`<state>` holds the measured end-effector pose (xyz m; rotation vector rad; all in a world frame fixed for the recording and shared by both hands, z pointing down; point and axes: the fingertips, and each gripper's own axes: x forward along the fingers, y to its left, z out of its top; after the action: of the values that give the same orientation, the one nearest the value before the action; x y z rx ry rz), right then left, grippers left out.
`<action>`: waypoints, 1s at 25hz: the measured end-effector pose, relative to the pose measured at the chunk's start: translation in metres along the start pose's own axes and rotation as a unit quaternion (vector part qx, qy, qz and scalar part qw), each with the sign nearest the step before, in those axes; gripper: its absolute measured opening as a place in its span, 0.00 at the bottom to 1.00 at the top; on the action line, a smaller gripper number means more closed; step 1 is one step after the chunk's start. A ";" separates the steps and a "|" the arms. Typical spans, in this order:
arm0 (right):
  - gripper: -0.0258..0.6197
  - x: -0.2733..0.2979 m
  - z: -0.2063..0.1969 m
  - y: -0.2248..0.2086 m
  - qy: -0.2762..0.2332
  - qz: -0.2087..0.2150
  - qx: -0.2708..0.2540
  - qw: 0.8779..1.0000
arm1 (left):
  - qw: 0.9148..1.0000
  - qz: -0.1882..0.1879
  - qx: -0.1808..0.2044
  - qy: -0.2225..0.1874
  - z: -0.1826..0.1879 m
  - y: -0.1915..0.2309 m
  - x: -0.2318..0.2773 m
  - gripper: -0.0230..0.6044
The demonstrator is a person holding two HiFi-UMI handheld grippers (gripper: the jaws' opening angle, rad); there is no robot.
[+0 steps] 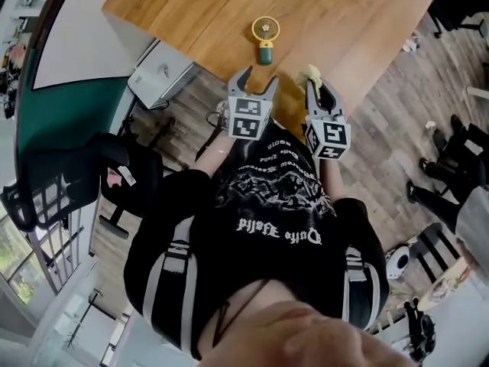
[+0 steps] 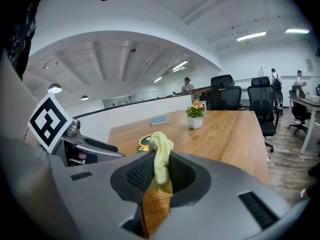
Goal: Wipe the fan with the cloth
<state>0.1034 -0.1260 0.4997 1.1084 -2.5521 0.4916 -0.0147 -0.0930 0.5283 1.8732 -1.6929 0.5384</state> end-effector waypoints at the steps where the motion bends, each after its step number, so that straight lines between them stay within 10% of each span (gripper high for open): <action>1: 0.15 0.000 -0.002 -0.001 0.002 -0.002 0.006 1.000 | 1.000 0.007 0.000 0.005 0.000 0.001 0.006 0.50; 14: 0.15 -0.011 -0.010 -0.001 0.013 -0.048 0.018 0.999 | 0.994 0.069 -0.006 0.085 -0.017 0.036 0.068 0.50; 25: 0.15 -0.007 -0.009 0.013 0.014 -0.077 0.029 0.997 | 0.991 -0.016 0.077 0.111 -0.021 0.053 0.068 0.32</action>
<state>0.1000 -0.1096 0.5027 1.2964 -2.4187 0.5402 -0.0567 -0.1349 0.5943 1.8648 -1.5114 0.8533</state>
